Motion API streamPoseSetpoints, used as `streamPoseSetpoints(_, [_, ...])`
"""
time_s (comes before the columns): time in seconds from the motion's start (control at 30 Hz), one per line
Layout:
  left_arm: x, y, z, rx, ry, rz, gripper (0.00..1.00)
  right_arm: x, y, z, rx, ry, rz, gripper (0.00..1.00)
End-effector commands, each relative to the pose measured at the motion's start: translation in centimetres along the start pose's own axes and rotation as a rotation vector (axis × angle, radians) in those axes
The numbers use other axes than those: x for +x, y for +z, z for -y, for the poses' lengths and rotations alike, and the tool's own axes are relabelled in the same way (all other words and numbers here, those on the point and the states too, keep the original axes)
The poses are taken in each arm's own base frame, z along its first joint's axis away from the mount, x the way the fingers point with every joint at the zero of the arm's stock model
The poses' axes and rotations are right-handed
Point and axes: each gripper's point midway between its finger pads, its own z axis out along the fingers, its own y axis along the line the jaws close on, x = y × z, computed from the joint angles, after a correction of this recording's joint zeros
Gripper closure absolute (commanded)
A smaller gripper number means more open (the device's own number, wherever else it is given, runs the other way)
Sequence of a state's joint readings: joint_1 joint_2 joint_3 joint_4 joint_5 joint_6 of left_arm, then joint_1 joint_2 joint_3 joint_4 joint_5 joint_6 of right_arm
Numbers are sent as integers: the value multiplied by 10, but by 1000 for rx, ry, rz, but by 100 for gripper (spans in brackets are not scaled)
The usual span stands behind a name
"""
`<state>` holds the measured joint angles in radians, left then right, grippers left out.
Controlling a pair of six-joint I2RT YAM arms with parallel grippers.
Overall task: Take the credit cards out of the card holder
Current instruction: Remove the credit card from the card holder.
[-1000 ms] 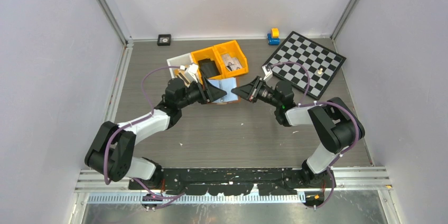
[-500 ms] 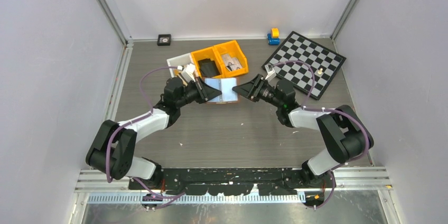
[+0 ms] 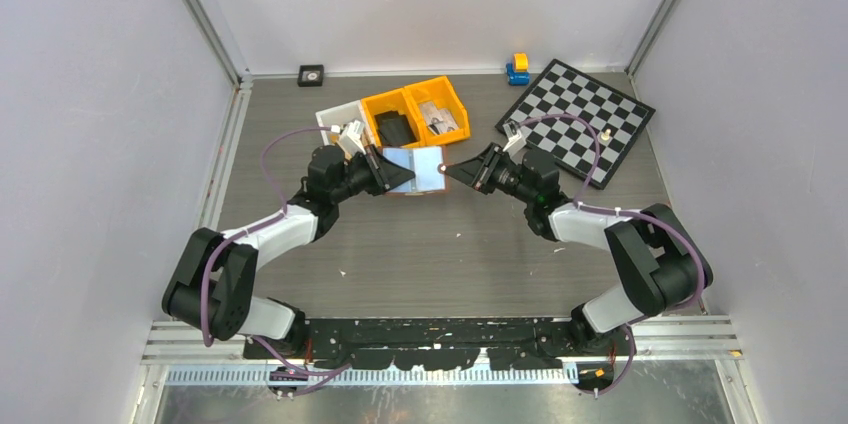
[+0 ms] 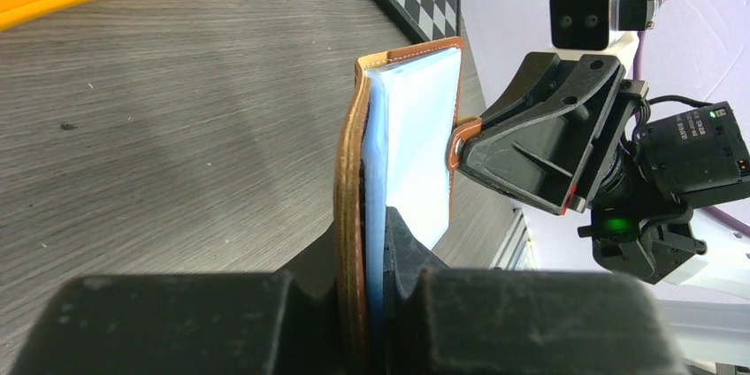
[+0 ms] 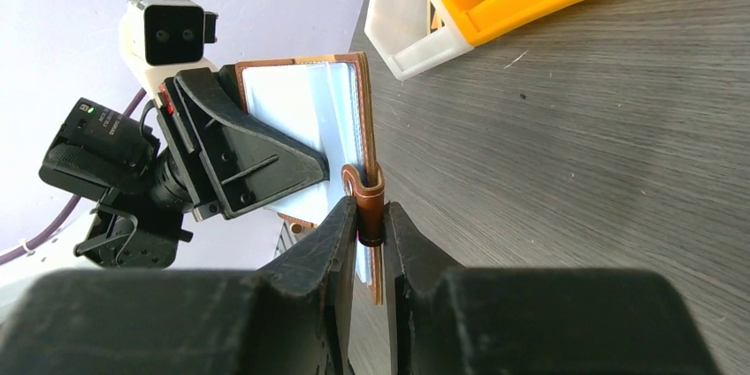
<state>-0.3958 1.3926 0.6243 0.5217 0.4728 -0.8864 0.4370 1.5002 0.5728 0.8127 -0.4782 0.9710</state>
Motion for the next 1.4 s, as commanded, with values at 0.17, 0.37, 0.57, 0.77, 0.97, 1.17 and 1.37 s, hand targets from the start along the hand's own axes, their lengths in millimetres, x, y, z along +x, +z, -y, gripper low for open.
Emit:
streamPoseSetpoints(0.17, [-16,-5,18,53,36,44,100,1,12,-34,-110,-64,-46,83])
streamPoseSetpoints(0.37, [-12,-1,14,50,19,22,100,9,15,-36,-95,-90,-80,96])
streamPoseSetpoints(0.57, [-5,8,1,11,-9,-14,100,15,14,-60,-223,-86,-108,99])
streamPoseSetpoints(0.77, [-1,13,0,27,-21,-43,100,25,19,-63,-241,-81,-150,100])
streamPoseSetpoints(0.97, [0,14,2,37,-30,-52,100,19,23,-32,-53,-123,-123,84])
streamPoseSetpoints(1.17, [-1,12,3,35,-27,-41,100,20,24,-18,25,-127,-136,79])
streamPoseSetpoints(1.37, [-2,12,4,37,-20,-39,100,25,28,-17,43,-132,-164,80])
